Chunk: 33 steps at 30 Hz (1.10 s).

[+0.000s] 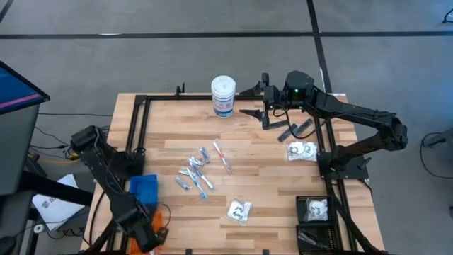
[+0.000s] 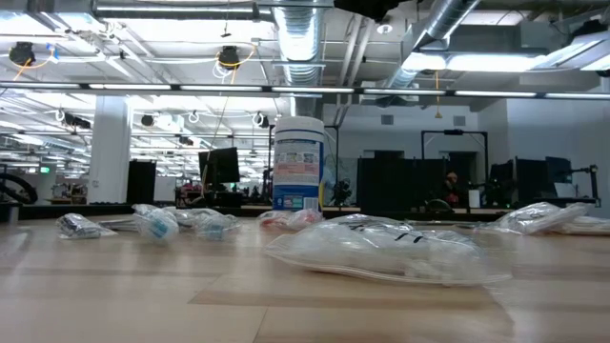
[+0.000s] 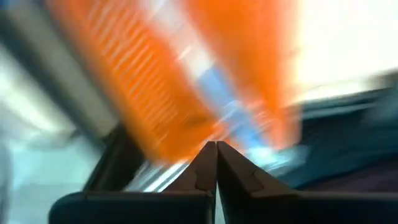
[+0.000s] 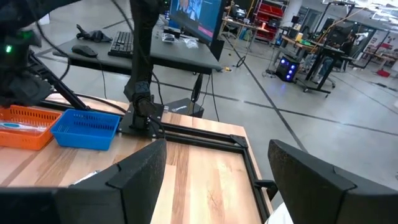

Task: Pick & Place Travel size toiletries
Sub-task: Adjust the orange bin

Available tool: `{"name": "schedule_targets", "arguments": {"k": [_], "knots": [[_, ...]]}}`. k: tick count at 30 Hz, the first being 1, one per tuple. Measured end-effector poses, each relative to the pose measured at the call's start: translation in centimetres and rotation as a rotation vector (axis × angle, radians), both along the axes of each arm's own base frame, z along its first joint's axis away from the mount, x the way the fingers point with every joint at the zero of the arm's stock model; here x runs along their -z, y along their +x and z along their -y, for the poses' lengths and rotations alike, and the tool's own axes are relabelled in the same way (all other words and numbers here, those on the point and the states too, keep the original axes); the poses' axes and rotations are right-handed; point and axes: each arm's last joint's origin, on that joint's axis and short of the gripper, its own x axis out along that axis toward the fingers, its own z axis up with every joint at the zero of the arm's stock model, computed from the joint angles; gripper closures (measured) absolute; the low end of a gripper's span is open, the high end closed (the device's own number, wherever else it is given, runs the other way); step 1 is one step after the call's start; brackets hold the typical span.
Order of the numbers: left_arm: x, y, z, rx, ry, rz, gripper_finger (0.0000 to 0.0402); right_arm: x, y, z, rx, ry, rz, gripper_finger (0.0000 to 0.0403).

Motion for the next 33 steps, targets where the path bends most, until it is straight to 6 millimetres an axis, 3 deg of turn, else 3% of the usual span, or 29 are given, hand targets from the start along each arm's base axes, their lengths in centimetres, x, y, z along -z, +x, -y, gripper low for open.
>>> {"name": "schedule_targets", "arguments": {"k": [4,10,14,24,33], "knots": [[0.3,2.0,-1.9,0.057,0.159,0.231,0.0401,0.0,0.0,0.0,-0.001,-0.006,-0.001,0.0127],[3.3,4.1,-2.7,0.263,0.163,0.204,0.0401,0.1,0.0,0.0,-0.001,-0.003,-0.008,0.0127],[4.6,3.8,-1.8,0.327,0.100,0.118,0.0401,0.1,0.0,0.0,-0.001,-0.004,-0.009,0.0127],[4.8,1.7,0.8,0.337,0.023,0.098,0.0401,0.1,0.0,0.0,-0.002,-0.013,-0.009,0.0127],[4.8,1.1,0.6,0.305,0.064,0.052,0.0401,0.1,0.0,0.0,-0.002,-0.012,-0.009,0.0127]]}}
